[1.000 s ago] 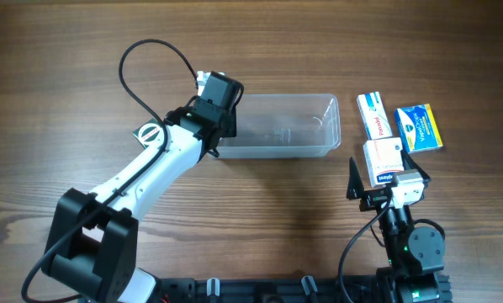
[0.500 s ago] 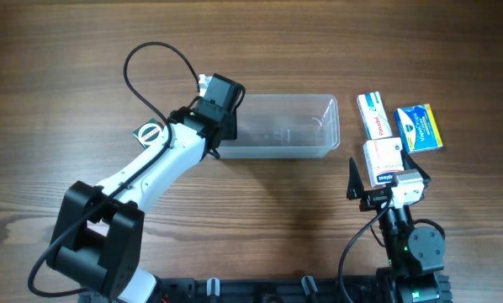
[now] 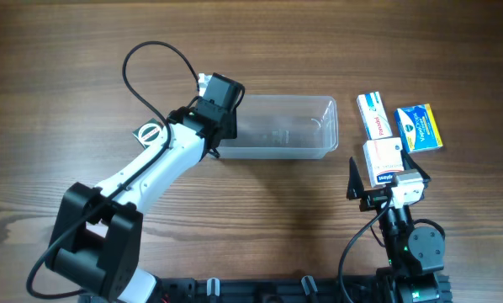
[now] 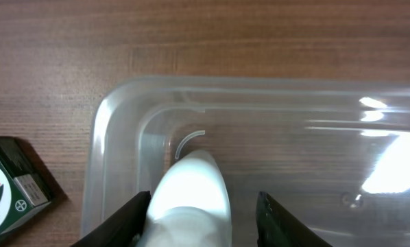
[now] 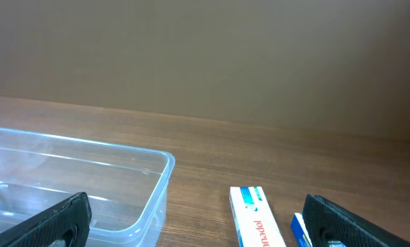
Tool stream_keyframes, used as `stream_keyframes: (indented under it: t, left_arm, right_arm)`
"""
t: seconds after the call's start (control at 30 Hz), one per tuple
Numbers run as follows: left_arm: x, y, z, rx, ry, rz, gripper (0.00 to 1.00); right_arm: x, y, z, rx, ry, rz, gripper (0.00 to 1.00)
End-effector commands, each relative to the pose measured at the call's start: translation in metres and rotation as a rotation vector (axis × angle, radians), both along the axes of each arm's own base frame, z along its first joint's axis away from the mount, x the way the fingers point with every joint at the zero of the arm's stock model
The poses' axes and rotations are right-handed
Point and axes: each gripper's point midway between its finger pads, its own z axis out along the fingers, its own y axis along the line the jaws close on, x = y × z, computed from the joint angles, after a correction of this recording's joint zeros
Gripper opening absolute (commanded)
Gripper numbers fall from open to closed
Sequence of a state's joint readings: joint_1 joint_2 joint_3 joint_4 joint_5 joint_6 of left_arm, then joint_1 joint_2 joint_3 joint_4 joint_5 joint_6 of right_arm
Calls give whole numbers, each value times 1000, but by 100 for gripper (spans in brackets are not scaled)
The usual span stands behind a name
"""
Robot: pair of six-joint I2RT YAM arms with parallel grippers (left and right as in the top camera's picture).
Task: Pack container
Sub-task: 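Lower the bottle into the container and open the left gripper, then move the left gripper back to the green Zam-Buk box and grasp it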
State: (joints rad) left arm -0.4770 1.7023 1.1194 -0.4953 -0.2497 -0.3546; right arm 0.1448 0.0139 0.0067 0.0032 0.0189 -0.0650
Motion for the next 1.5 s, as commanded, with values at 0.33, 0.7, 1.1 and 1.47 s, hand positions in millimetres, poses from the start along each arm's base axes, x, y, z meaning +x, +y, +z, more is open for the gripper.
stream_keyframes:
  t: [0.33, 0.7, 1.1, 1.47]
  left_arm:
    - [9, 7, 35, 15, -111, 26, 50]
    - [13, 15, 56, 29, -179, 55, 53]
    - [11, 53, 123, 42, -353, 177, 69]
    - [-6, 142, 90, -153, -133, 448, 75]
  right_arm:
    - [0, 2, 1, 16, -1, 15, 100]
    - [0, 2, 1, 15, -1, 15, 100]
    - [0, 2, 0, 15, -1, 15, 100]
    - [0, 2, 1, 15, -1, 15, 100]
